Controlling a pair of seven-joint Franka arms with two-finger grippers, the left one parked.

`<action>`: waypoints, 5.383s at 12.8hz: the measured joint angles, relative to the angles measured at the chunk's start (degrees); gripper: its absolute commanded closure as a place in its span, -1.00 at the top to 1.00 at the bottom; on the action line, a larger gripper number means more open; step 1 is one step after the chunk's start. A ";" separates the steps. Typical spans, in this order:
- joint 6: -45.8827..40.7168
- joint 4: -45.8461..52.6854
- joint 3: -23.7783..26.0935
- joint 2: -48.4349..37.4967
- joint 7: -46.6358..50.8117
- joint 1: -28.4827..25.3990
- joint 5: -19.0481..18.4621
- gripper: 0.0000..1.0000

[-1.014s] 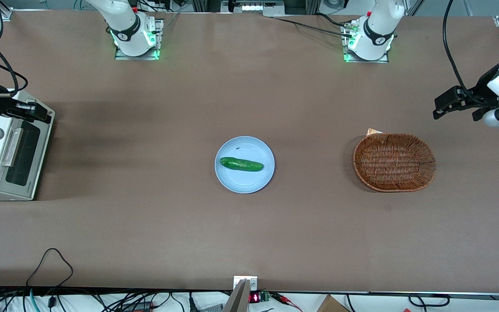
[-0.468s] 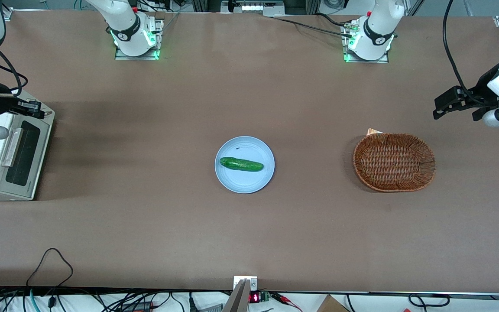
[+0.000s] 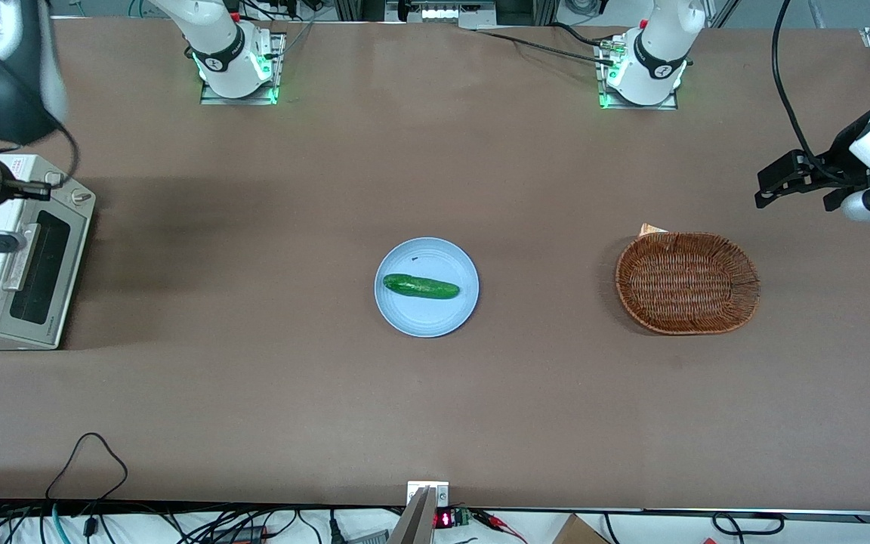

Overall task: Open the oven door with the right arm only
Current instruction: 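Move the right gripper down to the toaster oven's door handle, then pull the door handle outward and down with the right gripper, then push the oven door fully down and lift the right gripper away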

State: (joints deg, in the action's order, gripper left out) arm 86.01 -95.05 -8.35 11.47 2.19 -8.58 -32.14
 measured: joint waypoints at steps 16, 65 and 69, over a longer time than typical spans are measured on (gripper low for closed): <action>24.97 -16.06 -0.55 9.59 35.09 1.98 -29.64 -0.97; 37.41 -15.50 5.58 23.56 37.61 1.66 -18.72 -0.93; 37.30 -14.69 6.89 23.61 37.53 1.68 -15.46 -0.90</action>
State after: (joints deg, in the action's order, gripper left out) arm 123.31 -109.74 -1.46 35.09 39.72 -6.90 -47.60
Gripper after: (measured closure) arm 0.960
